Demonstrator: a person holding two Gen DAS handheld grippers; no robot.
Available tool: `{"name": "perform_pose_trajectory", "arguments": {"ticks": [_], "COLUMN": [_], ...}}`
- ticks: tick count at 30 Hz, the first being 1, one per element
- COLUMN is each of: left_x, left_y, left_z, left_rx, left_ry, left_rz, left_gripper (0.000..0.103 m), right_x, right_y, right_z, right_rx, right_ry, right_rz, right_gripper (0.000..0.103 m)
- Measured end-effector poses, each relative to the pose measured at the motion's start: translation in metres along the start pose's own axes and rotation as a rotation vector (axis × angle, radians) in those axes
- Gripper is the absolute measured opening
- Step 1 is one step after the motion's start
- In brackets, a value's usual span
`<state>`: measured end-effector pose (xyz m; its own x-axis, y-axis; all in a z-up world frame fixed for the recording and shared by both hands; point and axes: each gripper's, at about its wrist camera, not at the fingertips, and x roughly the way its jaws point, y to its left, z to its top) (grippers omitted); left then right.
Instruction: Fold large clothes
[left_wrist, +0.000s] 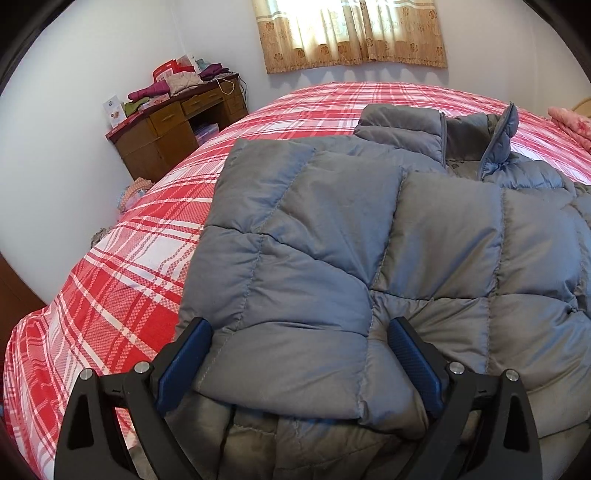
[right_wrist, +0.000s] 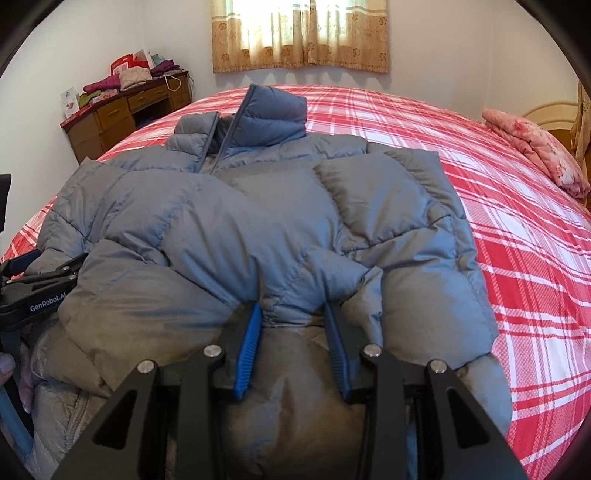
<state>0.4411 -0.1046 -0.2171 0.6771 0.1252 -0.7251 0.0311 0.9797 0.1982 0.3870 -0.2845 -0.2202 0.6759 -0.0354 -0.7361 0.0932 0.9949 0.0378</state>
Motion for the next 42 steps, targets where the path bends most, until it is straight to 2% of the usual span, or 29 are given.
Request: {"name": "perform_pose_trajectory", "arguments": {"ticks": [2,4,6,8,11,13,16,20,26,35,38,39,40,41,42], "left_x": [-0.017,-0.043,-0.057,-0.051,-0.019,0.011,0.05,0.071,0.08,0.082,0.081,0.079,0.072,0.059,0.049], "left_y": [0.01,0.028,0.043,0.054,0.065,0.07,0.064,0.049,0.045,0.035,0.038,0.044,0.051,0.063,0.068], "left_z": [0.01,0.027,0.046,0.069,0.088,0.092,0.086,0.068,0.063,0.063,0.066,0.069,0.074,0.081,0.087], "left_rx": [-0.013,-0.051,-0.08,-0.1,-0.152,-0.19,-0.177,-0.142,-0.137,-0.104,-0.094,-0.096,-0.118,-0.16,-0.182], "left_ry": [-0.001,-0.079,-0.144,-0.169,-0.128,-0.069,0.016,0.034,0.039,0.036,0.057,0.079,0.084,0.053,0.023], "left_rz": [-0.011,-0.059,-0.087,-0.048,0.023,0.027,0.051,0.069,0.089,0.136,0.112,0.102,0.104,0.089,0.075], "left_gripper": [0.097,0.097,0.097,0.097,0.097,0.097,0.097,0.097,0.097,0.1,0.1,0.1,0.1,0.1,0.1], "right_x": [-0.011,-0.03,-0.049,-0.051,-0.035,-0.012,0.016,0.043,0.045,0.05,0.049,0.047,0.045,0.035,0.023], "right_y": [-0.009,-0.021,-0.034,-0.05,-0.067,-0.076,-0.078,-0.087,-0.087,-0.083,-0.082,-0.084,-0.083,-0.084,-0.086], "right_z": [0.005,0.014,0.032,0.055,0.078,0.087,0.085,0.065,0.053,0.054,0.055,0.057,0.059,0.065,0.072], "right_rx": [0.026,0.074,0.101,0.151,0.211,0.23,0.21,0.211,0.197,0.181,0.175,0.164,0.151,0.137,0.139], "right_ry": [0.007,-0.042,-0.111,-0.14,-0.142,-0.104,-0.043,0.015,-0.003,0.005,0.012,0.026,0.039,0.046,0.018], "right_rz": [0.029,0.052,0.003,-0.056,-0.108,-0.118,-0.125,-0.111,-0.11,-0.125,-0.126,-0.111,-0.108,-0.092,-0.07], "right_gripper": [0.039,0.04,0.04,0.04,0.04,0.04,0.04,0.04,0.04,0.04,0.041,0.046,0.058,0.068,0.082]}}
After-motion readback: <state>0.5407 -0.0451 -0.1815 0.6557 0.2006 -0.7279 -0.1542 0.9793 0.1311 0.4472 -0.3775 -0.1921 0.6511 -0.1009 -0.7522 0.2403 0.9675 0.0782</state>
